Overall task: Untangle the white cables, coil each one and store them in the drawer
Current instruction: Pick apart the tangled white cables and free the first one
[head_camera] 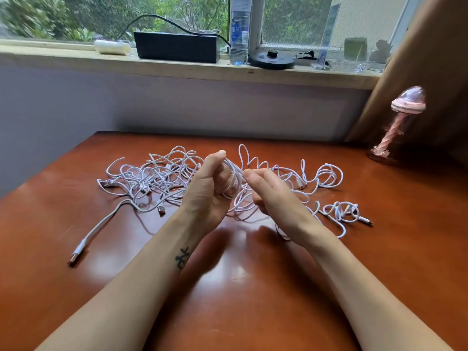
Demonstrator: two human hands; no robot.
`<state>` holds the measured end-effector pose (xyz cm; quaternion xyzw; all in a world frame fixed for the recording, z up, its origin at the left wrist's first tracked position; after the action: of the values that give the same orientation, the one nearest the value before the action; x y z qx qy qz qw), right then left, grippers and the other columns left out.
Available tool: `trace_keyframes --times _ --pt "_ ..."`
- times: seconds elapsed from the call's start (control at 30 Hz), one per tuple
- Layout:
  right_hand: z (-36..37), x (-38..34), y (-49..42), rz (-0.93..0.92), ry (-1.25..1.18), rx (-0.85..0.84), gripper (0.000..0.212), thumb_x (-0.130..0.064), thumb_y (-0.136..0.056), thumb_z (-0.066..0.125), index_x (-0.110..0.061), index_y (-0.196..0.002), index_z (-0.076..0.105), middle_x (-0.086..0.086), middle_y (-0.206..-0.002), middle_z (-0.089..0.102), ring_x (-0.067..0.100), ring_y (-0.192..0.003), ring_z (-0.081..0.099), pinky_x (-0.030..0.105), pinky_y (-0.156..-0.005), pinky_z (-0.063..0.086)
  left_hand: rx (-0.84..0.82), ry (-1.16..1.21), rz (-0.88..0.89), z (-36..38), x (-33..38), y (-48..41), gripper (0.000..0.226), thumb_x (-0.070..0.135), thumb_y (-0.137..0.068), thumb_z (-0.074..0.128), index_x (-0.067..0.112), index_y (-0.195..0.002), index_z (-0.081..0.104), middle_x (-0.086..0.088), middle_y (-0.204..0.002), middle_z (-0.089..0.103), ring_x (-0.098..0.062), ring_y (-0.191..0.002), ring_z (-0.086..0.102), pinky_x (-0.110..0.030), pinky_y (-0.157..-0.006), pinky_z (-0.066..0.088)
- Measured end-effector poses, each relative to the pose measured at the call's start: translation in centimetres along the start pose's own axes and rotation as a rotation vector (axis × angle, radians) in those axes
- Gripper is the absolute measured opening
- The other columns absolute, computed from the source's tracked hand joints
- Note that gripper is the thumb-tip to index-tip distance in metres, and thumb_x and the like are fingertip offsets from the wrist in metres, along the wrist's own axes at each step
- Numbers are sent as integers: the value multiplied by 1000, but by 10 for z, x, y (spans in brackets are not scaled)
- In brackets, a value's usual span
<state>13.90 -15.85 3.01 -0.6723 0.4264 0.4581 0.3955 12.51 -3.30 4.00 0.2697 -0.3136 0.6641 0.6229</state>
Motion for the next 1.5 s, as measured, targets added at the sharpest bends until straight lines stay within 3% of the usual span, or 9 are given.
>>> trace_keyframes --times 0.13,0.33,0.57,0.73,0.97,1.07,1.17,1.33,1.5 --pt "-12 -14 6 -246 242 173 19 -40 -101 58 -26 -103 70 -4 -78 69 11 -68 58 35 -69 49 64 -126 22 -3 -4 -1 51 21 -102 50 25 -55 29 5 -47 16 -13 -46 12 -28 -50 18" --pt "-28 -16 5 -289 500 300 23 -47 -98 50 -29 -96 64 -7 -83 70 21 -83 65 45 -77 52 154 -396 80 -10 -6 -2 41 22 -100 56 25 -64 37 6 -51 27 -12 -49 18 -31 -52 15" --pt "-38 -28 6 -386 970 397 11 -23 -106 44 -22 -100 54 -4 -78 68 28 -73 59 37 -75 26 -54 -650 74 5 -11 -1 55 45 -103 34 8 -74 63 -3 -56 45 -13 -52 37 -26 -57 32" --pt "-51 -32 12 -351 880 414 9 -17 -107 44 -21 -100 48 -12 -75 62 5 -55 35 33 -73 23 -66 -950 230 9 -5 3 44 38 -86 38 7 -79 69 2 -64 50 -13 -64 45 -33 -67 36" --pt "-46 -29 8 -285 735 301 17 -15 -101 44 -15 -117 50 -8 -94 56 15 -82 39 32 -84 27 -94 -920 158 2 -11 1 37 43 -89 42 16 -91 68 17 -78 63 1 -75 54 -20 -76 40" --pt "-38 -30 8 -346 824 277 35 -26 -92 47 -20 -126 54 -11 -91 58 17 -90 49 35 -91 30 -133 -988 163 3 -15 1 34 44 -92 44 18 -92 67 3 -96 68 -6 -90 59 -28 -85 45" --pt "-41 -34 9 -410 928 351 29 -33 -88 54 -20 -113 61 -5 -99 61 20 -94 53 39 -88 36 -163 -1006 195 6 -14 4 27 35 -99 47 18 -88 65 -2 -95 68 -10 -93 61 -30 -89 47" --pt "-40 -41 14 -408 527 251 19 -5 -92 56 -16 -108 57 -5 -89 60 4 -79 56 20 -74 46 -199 -996 196 12 -16 6 26 37 -93 45 19 -82 61 -2 -87 62 -12 -83 56 -41 -85 47" --pt "-37 -43 16 -391 485 139 34 -8 -87 60 -25 -117 60 -5 -70 53 11 -62 46 24 -65 42 -219 -910 169 13 -10 8 27 32 -95 48 14 -78 61 5 -76 60 -4 -69 50 -19 -68 41"
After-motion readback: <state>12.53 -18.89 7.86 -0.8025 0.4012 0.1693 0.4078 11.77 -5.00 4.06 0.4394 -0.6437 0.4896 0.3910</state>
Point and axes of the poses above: each hand's wrist, its own y-axis away from the middle knuckle, its own z-axis out of the palm, x = y × z, the point moved 7 cm from there along -y, towards the middle knuckle
